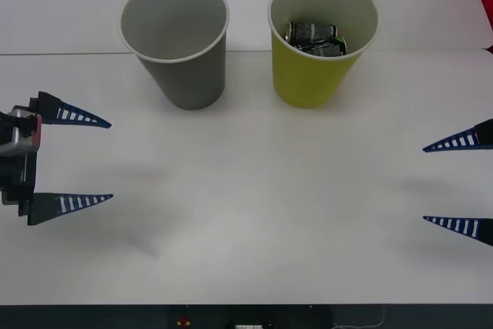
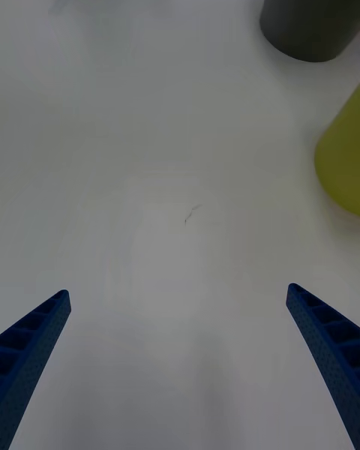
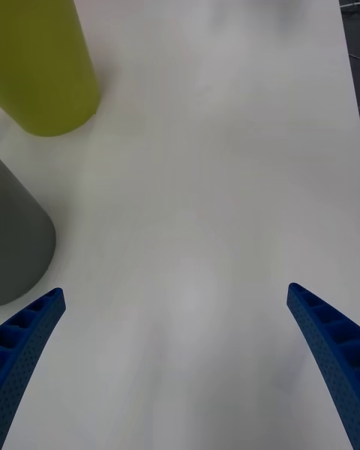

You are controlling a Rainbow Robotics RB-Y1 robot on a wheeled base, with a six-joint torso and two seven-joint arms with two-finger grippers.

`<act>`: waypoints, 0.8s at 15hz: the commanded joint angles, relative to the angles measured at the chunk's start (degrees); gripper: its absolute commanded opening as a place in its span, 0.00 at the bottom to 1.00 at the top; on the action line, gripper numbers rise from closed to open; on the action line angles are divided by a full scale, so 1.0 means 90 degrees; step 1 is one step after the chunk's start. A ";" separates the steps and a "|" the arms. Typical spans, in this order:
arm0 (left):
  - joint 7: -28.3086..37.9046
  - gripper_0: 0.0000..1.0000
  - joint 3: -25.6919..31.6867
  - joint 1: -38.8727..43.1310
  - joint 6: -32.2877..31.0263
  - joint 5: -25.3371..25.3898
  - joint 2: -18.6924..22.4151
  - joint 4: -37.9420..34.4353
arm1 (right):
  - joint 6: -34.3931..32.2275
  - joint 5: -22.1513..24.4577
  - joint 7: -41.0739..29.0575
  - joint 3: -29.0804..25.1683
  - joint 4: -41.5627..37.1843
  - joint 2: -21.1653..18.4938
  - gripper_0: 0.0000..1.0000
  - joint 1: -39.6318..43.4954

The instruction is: Put the can into the green bin and the plastic bottle into the gray bin

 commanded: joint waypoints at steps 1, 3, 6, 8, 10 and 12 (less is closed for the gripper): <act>-0.0118 1.00 0.0182 0.0349 -0.0005 0.0109 0.0157 0.0000 | 0.0000 0.0000 0.0000 0.0000 0.0000 0.0000 1.00 0.0000; -0.0157 1.00 0.0192 0.0476 -0.0005 0.0138 0.0264 0.0000 | 0.0000 0.0000 0.0000 0.0000 0.0000 0.0000 1.00 0.0000; -0.0215 1.00 0.0202 0.0554 0.0004 0.0207 0.0489 0.0030 | 0.0000 0.0000 0.0000 0.0000 0.0000 0.0000 1.00 0.0000; -0.0254 1.00 0.0202 0.0573 0.0004 0.0197 0.0537 0.0078 | 0.0000 0.0000 0.0000 0.0000 0.0000 0.0000 1.00 0.0000; -0.0293 1.00 0.0202 0.0573 0.0004 0.0187 0.0547 0.0137 | 0.0000 0.0000 0.0000 0.0000 0.0000 0.0000 1.00 0.0000; -0.0293 1.00 0.0202 0.0573 0.0004 0.0177 0.0547 0.0166 | 0.0000 0.0000 0.0000 0.0000 0.0000 0.0000 1.00 0.0000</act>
